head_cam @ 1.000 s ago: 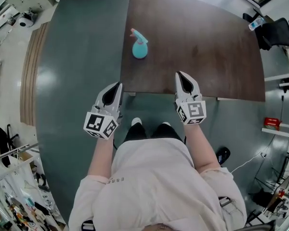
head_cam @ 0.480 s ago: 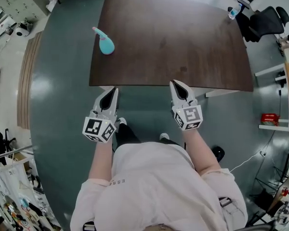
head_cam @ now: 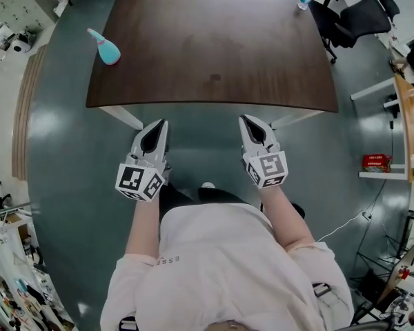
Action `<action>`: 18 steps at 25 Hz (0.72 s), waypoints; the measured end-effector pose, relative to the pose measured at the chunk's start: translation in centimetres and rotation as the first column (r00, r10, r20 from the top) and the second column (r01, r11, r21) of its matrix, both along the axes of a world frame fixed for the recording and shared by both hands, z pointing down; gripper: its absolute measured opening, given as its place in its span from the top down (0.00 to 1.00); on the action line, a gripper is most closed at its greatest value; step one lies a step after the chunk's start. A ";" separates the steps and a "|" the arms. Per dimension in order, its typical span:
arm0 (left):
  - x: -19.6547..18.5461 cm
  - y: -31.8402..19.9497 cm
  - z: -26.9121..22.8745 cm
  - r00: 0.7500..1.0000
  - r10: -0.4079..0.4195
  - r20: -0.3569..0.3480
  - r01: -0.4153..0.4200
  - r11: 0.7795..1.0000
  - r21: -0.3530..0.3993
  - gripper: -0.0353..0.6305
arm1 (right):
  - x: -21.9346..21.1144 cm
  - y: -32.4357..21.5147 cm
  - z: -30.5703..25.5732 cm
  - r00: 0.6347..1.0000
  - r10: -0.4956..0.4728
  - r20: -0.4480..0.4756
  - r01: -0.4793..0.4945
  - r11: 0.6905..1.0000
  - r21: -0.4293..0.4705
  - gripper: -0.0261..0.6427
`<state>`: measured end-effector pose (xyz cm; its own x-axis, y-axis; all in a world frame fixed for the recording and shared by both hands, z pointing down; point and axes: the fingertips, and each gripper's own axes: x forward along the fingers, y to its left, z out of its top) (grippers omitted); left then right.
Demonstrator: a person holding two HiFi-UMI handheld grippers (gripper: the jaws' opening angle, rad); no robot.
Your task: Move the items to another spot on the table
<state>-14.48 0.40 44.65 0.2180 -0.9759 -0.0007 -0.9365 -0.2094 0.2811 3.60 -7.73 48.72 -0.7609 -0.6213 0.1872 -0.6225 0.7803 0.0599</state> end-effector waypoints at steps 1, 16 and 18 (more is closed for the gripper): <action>1.1 0.1 -0.4 1.000 0.002 0.006 -0.002 1.000 0.008 0.94 | 1.3 0.2 -0.3 1.000 0.004 0.003 -0.004 1.000 0.011 0.97; 7.3 3.4 -3.0 0.997 -0.012 0.076 0.011 1.000 0.018 0.94 | 8.1 4.6 -2.3 0.999 -0.020 0.048 0.017 0.998 0.060 0.97; 8.1 3.7 -2.9 0.997 -0.003 0.083 0.002 1.000 0.018 0.94 | 8.6 4.9 -2.3 0.999 -0.032 0.036 0.029 0.997 0.074 0.97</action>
<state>-6.42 4.11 41.75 0.2154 -0.9765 -0.0001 -0.9571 -0.2112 0.1983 12.23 -2.82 46.39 -0.7851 -0.6089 0.1132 -0.6016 0.7932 0.0947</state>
